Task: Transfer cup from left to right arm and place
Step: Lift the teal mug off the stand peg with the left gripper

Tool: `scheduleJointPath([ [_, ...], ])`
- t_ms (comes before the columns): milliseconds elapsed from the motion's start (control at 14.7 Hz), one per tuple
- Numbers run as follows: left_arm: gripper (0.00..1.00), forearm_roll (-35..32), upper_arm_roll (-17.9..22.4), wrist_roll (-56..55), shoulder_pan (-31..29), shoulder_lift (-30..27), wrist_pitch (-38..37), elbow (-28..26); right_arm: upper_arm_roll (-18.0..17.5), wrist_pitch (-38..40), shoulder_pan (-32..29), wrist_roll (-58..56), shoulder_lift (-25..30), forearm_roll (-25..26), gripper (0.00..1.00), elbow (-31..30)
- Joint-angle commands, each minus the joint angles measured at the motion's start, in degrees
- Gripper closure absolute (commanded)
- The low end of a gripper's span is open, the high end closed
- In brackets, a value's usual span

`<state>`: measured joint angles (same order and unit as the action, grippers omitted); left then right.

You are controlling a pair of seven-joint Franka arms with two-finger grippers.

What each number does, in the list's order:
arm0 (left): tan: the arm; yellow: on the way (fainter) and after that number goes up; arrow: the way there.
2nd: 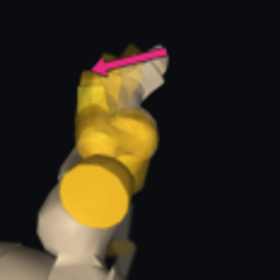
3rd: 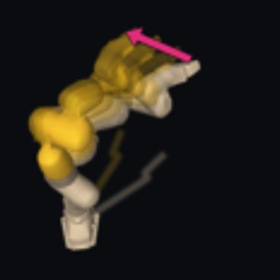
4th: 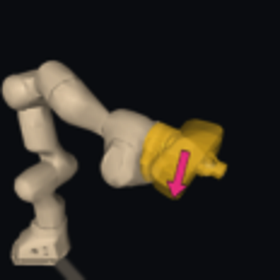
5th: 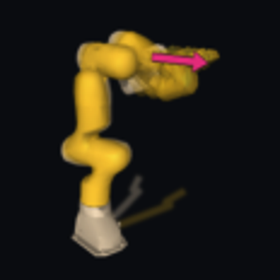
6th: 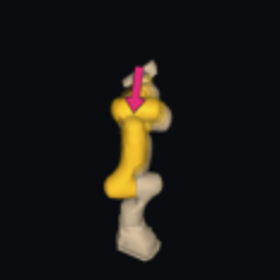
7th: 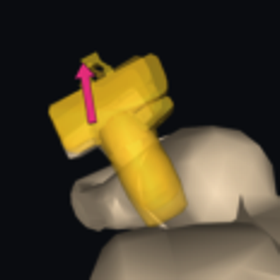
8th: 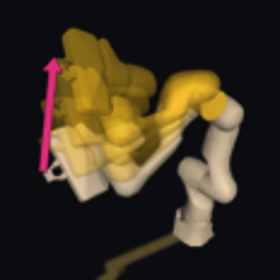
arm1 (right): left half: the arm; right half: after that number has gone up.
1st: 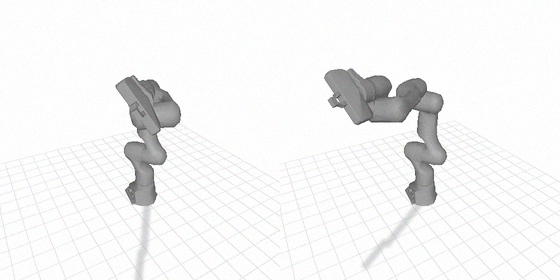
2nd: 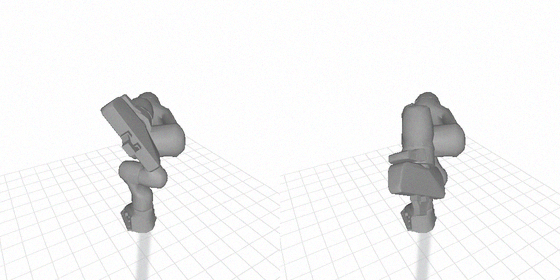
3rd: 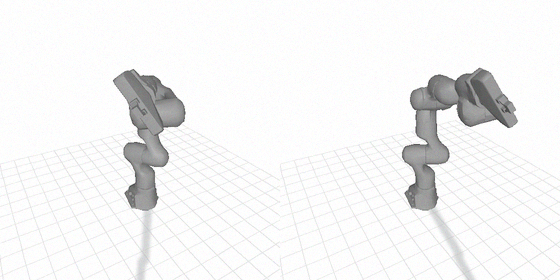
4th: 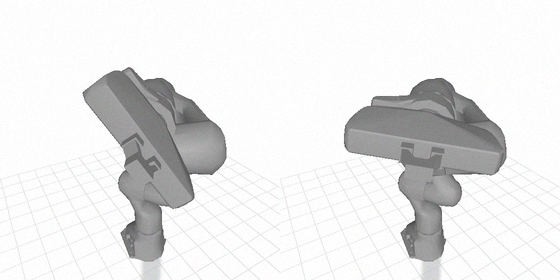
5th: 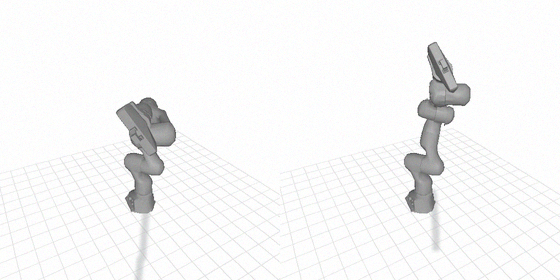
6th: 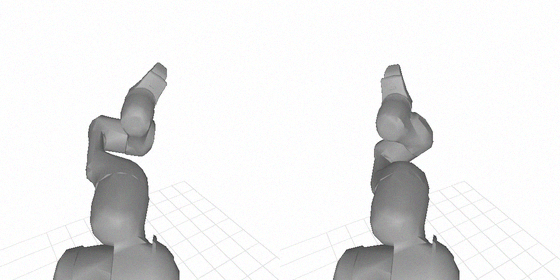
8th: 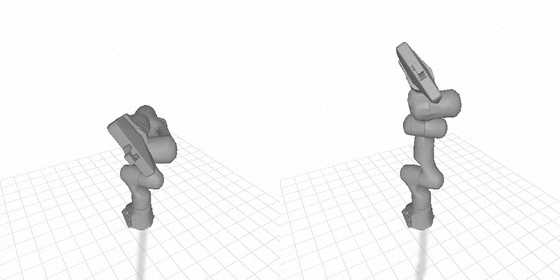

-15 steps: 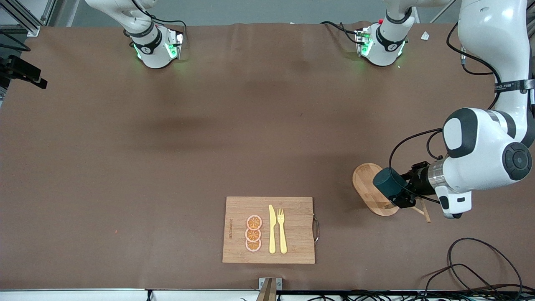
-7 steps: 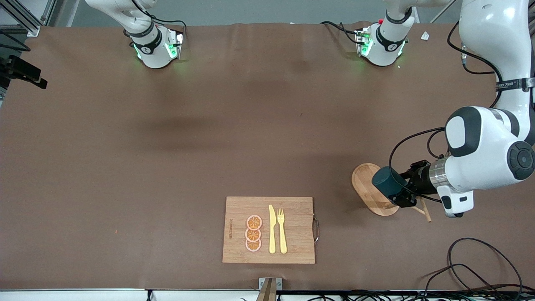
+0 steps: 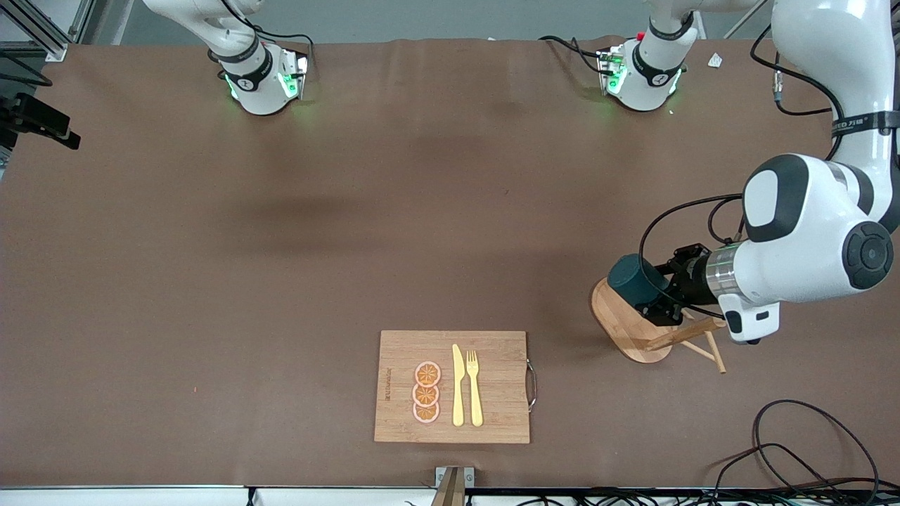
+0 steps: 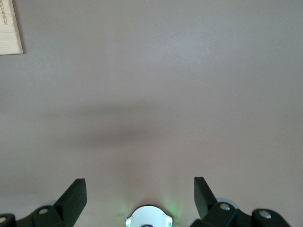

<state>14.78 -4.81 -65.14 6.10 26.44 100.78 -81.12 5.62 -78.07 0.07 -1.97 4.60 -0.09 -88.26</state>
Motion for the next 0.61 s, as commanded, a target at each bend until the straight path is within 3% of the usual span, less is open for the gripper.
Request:
scheduleJointPath([
  [0,0.39,1.13,-0.2,-1.47,-0.04,-2.53,-2.77,-0.8,-0.26,0.2,-0.16,-0.4,0.76,-0.44,0.0,-0.34],
  [340,0.4,-0.54,-6.78,-8.41,0.23,-5.17,-2.34,-0.45,-0.18,0.2,-0.34,-0.4,0.76,-0.44,0.0,-0.34],
  [544,0.39,-5.89,-10.65,-13.76,2.51,-5.78,0.38,-0.27,-0.26,0.2,-0.25,-0.4,0.85,-0.44,0.0,-0.34],
])
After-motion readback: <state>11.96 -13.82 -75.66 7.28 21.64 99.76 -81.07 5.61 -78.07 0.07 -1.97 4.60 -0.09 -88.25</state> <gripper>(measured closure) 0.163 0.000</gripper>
